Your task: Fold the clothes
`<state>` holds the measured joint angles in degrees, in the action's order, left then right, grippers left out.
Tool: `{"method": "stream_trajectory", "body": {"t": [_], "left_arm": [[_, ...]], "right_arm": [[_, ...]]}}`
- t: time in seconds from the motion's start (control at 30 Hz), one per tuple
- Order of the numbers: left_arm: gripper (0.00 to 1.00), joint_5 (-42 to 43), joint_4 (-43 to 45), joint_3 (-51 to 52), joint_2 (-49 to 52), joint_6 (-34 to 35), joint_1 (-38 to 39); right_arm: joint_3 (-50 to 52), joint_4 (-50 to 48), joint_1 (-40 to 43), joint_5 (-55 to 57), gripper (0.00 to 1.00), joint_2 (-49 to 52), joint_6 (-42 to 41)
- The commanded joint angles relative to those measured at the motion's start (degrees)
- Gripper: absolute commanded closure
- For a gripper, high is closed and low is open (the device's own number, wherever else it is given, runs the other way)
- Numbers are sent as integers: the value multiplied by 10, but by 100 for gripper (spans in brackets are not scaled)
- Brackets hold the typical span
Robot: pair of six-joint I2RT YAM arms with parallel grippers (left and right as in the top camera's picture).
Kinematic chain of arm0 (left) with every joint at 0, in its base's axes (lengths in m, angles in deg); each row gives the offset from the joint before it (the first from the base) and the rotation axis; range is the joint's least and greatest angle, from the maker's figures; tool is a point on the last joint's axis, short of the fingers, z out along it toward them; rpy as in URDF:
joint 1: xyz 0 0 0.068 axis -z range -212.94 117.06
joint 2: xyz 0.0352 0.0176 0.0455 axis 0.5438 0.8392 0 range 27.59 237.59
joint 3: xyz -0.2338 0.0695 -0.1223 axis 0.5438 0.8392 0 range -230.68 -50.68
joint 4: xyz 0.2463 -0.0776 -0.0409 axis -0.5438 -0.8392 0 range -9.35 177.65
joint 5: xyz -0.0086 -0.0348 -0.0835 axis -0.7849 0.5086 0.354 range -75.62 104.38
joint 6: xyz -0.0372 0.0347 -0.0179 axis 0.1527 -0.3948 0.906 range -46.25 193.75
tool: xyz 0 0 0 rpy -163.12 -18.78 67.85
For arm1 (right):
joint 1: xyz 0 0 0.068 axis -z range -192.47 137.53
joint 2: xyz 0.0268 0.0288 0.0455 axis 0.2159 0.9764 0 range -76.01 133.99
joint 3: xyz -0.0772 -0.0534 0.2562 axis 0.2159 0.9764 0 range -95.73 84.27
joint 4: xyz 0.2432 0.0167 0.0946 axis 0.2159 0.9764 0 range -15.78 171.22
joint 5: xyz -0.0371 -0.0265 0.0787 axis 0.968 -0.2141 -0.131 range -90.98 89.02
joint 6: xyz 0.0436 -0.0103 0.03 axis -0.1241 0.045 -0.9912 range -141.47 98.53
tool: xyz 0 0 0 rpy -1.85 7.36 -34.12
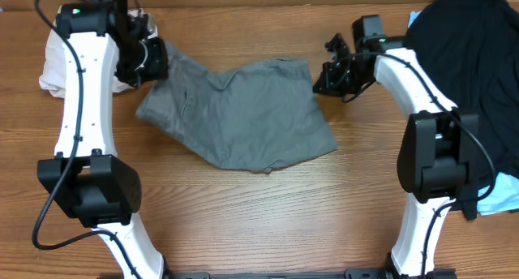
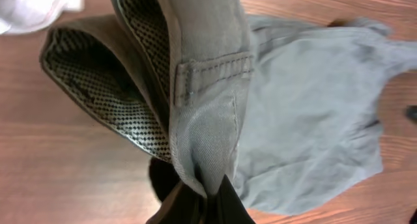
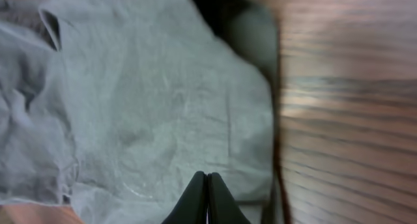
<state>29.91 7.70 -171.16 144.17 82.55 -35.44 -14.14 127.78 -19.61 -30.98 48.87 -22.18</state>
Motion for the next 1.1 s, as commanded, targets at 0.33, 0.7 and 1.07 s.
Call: {"method": "stream_trajectory", "body": {"t": [0.33, 0.7, 1.07], "left_arm": [[96, 88, 38, -70, -12, 5, 88], [96, 52, 116, -43, 21, 79, 222], [96, 56, 180, -43, 164, 175, 292]], "right_arm": [[135, -94, 3, 15, 96, -3, -43], [149, -109, 3, 14, 96, -3, -68], [135, -110, 17, -5, 96, -5, -68]]}}
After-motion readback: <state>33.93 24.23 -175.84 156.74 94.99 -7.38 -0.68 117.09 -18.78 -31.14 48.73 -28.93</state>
